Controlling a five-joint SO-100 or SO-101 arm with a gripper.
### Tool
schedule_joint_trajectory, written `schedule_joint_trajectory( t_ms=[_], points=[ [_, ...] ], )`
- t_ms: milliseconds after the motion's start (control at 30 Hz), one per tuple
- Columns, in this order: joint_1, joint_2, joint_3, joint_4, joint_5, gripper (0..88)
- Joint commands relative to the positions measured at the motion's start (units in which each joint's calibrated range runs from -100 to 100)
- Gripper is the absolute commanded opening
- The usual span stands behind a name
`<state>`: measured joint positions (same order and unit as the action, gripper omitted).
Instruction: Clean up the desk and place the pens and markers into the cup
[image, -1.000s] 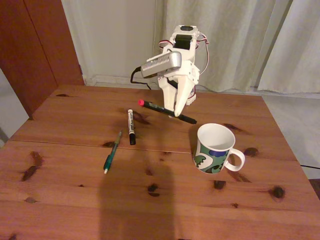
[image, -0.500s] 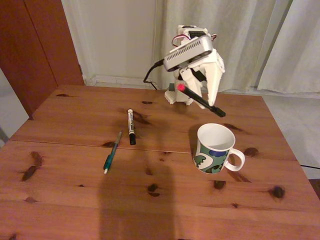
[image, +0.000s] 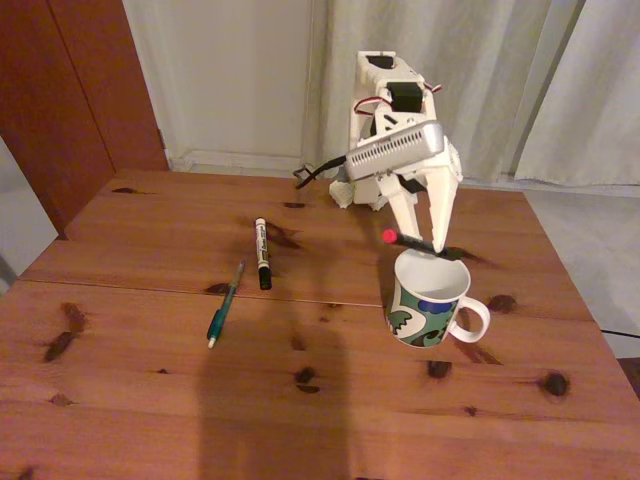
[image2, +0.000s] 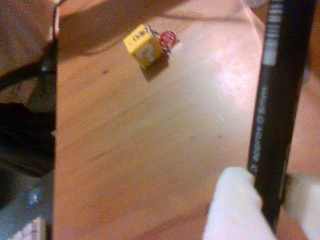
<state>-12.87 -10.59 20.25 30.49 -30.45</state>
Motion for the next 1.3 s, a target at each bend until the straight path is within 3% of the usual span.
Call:
schedule_joint_trajectory(
  t_ms=[0,1267],
  points=[
    [0.45,1.04,-3.03,-1.28,-0.19,0.7],
    [0.13,-12.04,20.77,-1.8,-0.09,0.7]
  ],
)
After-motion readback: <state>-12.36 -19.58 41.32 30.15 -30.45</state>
